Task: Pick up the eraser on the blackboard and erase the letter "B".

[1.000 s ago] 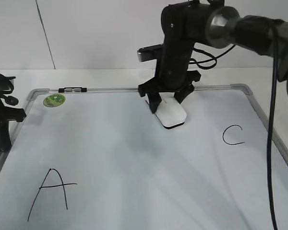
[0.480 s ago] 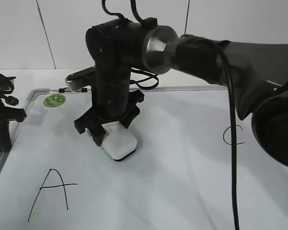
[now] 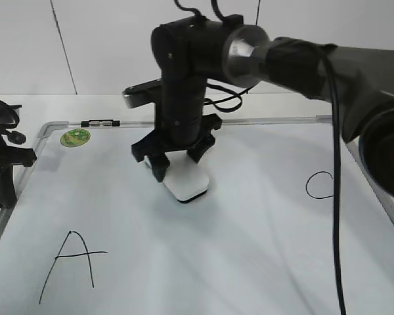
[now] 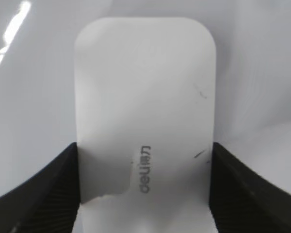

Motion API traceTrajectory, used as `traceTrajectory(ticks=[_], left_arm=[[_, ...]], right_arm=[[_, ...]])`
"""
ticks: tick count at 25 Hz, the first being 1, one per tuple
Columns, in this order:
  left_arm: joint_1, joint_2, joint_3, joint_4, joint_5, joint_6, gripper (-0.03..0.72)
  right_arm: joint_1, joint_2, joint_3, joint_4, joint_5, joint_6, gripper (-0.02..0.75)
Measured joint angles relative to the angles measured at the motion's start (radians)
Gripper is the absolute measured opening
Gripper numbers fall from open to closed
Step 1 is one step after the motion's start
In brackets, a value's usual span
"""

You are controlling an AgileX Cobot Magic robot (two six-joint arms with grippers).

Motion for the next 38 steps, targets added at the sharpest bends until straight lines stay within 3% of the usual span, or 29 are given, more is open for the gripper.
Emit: traceTrajectory(ticks=[8,19,28,38], left_arm=[[0.000,0.000,0.000,-0.004,0.000,0.000,0.017],[0.000,0.003,0.000,-0.013,0.006,0.000,0.017],[0.000,0.003,0.000,-0.018,0.011,0.000,0.017],[0.000,0.003,0.000,-0.019,0.015,0.000,0.017]], right_arm=[[-0.143,-0.002,0.000,-0.015,0.000,0.009,0.573],[-0.166,-0.146,0.018,-0.018,0.009,0.011,0.573],[-0.213,-0.374,0.255,-0.029,0.013,0.016,0.573],[-0.459,-0.646,0.553,-0.044,0.015,0.046,0.573]])
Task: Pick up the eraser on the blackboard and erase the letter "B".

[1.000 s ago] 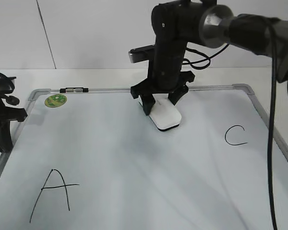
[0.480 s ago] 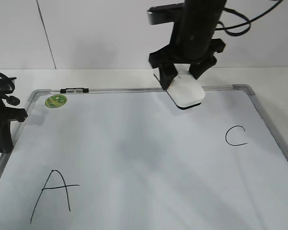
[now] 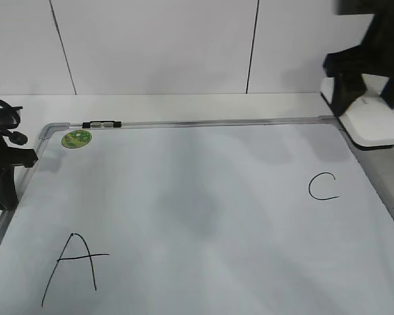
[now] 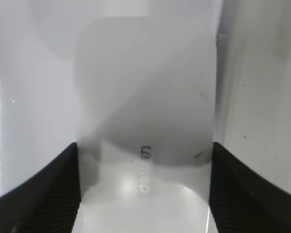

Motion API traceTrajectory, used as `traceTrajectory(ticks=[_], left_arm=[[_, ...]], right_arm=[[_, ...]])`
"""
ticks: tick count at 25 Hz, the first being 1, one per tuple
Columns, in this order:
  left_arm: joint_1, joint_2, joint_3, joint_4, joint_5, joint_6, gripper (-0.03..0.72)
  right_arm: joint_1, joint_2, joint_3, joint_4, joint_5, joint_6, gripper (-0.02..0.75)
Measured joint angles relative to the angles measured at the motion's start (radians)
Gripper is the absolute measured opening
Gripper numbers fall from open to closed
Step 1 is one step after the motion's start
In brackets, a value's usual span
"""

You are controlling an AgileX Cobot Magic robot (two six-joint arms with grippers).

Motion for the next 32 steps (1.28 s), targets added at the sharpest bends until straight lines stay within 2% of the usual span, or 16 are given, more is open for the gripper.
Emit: traceTrajectory(ticks=[5,32], left_arm=[[0.000,0.002,0.000,0.000,0.002,0.000,0.017],[0.000,0.002,0.000,-0.008,0.016,0.002,0.016]], right_arm=[[-0.099,-0.046,0.089,-0.011,0.000,0.005,0.573],[-0.104,0.177,0.119,-0.013,-0.017,-0.023,0.572]])
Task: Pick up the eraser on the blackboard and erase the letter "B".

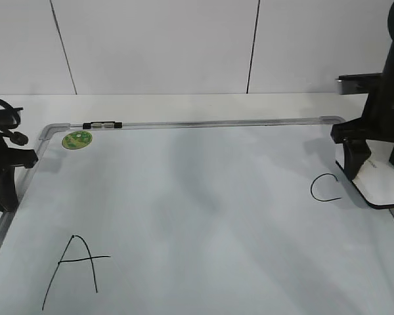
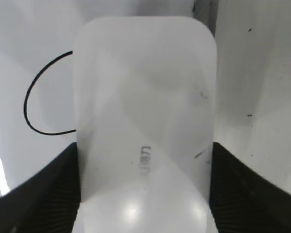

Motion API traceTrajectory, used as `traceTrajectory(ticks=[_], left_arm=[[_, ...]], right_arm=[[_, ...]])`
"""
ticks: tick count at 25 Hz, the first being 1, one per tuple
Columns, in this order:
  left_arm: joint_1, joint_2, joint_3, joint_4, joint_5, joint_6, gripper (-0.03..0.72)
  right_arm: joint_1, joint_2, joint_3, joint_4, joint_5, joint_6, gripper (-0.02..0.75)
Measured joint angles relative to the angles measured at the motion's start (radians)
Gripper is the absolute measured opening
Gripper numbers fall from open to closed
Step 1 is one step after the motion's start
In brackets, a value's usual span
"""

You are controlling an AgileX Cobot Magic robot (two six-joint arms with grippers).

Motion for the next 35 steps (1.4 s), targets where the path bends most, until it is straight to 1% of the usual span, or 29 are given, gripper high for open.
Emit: traceTrajectory(ticks=[17,35], left_arm=[[0.000,0.000,0.000,-0.001,0.002,0.000,0.016],[0.000,0.000,0.000,-0.001,0.005,0.000,0.016]], right_arm=[[0.000,0.009,-0.002,-0.008,-0.052,-0.003,0.572],[0.000,0.015,-0.002,-0.021,-0.058,-0.003,0.572]])
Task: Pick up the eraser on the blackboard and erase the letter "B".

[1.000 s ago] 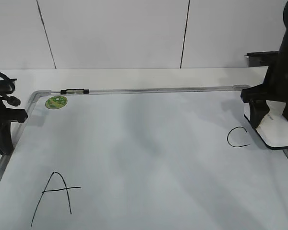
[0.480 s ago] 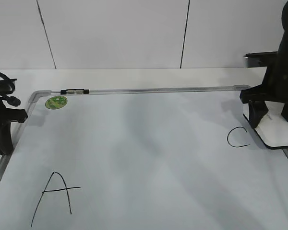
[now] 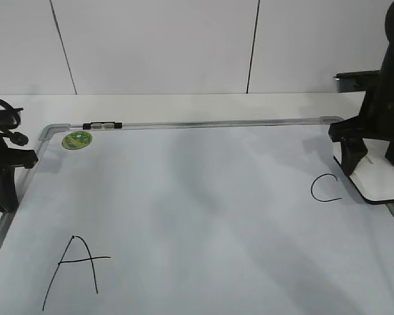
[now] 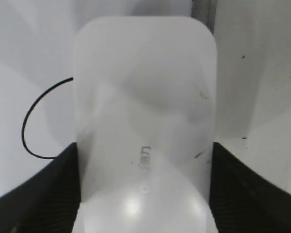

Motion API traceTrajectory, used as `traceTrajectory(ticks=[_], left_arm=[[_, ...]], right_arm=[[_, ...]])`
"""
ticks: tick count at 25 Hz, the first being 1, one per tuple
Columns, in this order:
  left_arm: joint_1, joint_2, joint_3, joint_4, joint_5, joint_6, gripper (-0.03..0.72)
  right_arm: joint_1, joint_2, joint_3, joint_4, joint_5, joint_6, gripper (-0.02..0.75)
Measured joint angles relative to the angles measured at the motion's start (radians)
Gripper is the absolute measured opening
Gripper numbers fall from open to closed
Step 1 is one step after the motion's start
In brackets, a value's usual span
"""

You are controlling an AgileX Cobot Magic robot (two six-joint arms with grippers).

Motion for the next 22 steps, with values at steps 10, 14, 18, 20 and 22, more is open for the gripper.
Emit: traceTrajectory(ticks=[10,14,18,20,22], left_arm=[[0.000,0.000,0.000,0.000,0.000,0.000,0.016],[0.000,0.000,0.000,0.000,0.000,0.000,0.016],[0.000,0.000,0.000,0.000,0.000,0.000,0.016],[0.000,0.000,0.000,0.000,0.001,0.000,0.016],[0.000,0.000,0.000,0.000,0.001,0.000,0.016]], right_arm=[[0.000,0.000,0.000,0.009,-0.004,0.000,0.572],[0.000,0.000,0.000,0.007,-0.011,0.000,0.572],[0.000,0.000,0.000,0.000,-0.027,0.000,0.572],[0.000,0.000,0.000,0.000,-0.027,0.000,0.572],[0.000,0.000,0.000,0.000,-0.029,0.000,0.572]])
